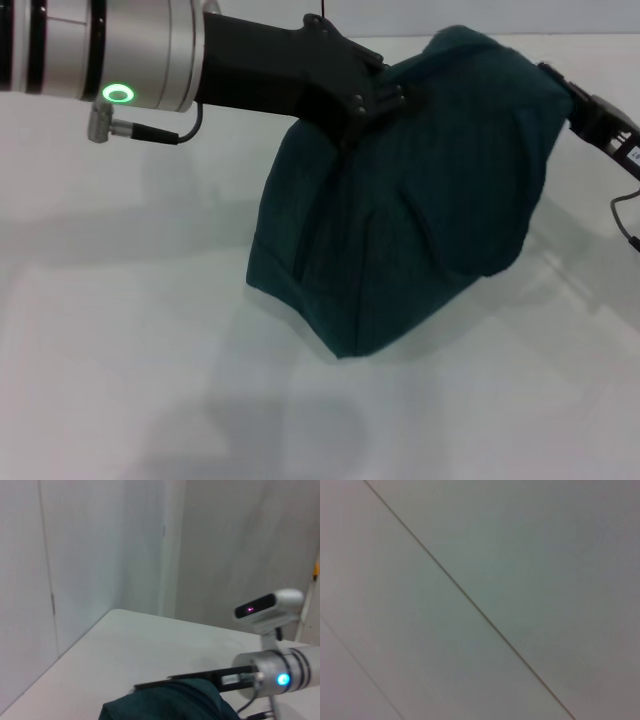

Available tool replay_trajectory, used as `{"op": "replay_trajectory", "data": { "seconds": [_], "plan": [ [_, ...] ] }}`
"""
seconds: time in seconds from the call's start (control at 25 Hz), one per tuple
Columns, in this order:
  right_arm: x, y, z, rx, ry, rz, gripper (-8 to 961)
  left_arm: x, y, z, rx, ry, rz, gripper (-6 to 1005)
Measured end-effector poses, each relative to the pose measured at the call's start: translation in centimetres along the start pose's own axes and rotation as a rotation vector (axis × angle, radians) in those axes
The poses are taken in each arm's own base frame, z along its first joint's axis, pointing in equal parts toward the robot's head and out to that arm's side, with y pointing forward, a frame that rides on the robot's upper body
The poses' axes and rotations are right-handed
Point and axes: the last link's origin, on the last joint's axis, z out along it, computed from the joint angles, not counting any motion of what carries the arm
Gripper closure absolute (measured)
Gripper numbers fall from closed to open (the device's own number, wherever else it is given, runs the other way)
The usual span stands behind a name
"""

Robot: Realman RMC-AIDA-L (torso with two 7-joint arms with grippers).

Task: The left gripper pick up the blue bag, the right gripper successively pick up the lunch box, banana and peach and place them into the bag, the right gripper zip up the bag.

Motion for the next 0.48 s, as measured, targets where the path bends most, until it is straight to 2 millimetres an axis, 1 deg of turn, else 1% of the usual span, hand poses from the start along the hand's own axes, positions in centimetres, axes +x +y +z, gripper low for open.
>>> {"op": "replay_trajectory", "data": {
  "seconds": [0.16,0.28,0.36,0.48],
  "plan": [
    [-0.3,0.3,-0.7,-0.020,-0.031,-0.022,917,-1.0,-1.1,0.5,0.032,0.011,-0.021,907],
    [-0.4,0.5,-1.2,-0.032,-0.046,-0.048,914,-2.2,-2.3,1.0,0.071,0.022,-0.060,902],
    [-0.3,0.5,-1.5,-0.032,-0.049,-0.054,835,-3.0,-3.0,1.2,0.097,0.027,-0.097,898],
    [-0.1,0.4,-2.1,-0.020,-0.051,-0.055,716,-3.6,-3.5,1.3,0.110,0.027,-0.128,893]
  ]
}}
